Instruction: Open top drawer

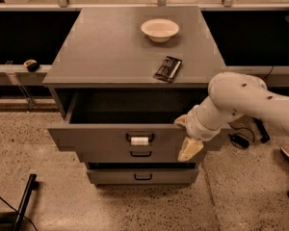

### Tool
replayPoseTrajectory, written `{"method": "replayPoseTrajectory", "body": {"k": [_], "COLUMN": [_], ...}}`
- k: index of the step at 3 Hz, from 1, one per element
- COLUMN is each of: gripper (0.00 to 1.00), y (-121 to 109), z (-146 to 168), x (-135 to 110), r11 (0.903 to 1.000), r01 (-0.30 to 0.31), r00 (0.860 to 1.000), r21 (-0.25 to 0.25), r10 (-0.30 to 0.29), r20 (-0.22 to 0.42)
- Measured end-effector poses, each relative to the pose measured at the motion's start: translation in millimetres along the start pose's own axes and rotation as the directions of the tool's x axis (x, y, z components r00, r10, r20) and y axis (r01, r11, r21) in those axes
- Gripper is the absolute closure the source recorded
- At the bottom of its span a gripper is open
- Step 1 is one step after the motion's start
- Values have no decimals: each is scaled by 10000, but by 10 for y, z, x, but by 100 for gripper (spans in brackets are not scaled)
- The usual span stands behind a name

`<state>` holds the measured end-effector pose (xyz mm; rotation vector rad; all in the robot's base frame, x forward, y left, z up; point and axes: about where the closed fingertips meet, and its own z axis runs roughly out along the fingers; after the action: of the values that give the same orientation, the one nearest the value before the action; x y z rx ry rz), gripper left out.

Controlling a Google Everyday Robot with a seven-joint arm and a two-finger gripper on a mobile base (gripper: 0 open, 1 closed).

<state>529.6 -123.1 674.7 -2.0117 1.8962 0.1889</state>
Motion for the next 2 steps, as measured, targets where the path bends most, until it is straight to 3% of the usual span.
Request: {"method": "replayPoseTrajectory", "body": {"k": [1,2], "gripper": [30,29], "y": [81,459], "z": [-31,-193], "x": [-16,-49], "r11": [9998,9966], "r01": [-41,-254], "r00": [9999,9970], "r21": [-168,-790], "r10": [43,310], "r20": [124,704]}}
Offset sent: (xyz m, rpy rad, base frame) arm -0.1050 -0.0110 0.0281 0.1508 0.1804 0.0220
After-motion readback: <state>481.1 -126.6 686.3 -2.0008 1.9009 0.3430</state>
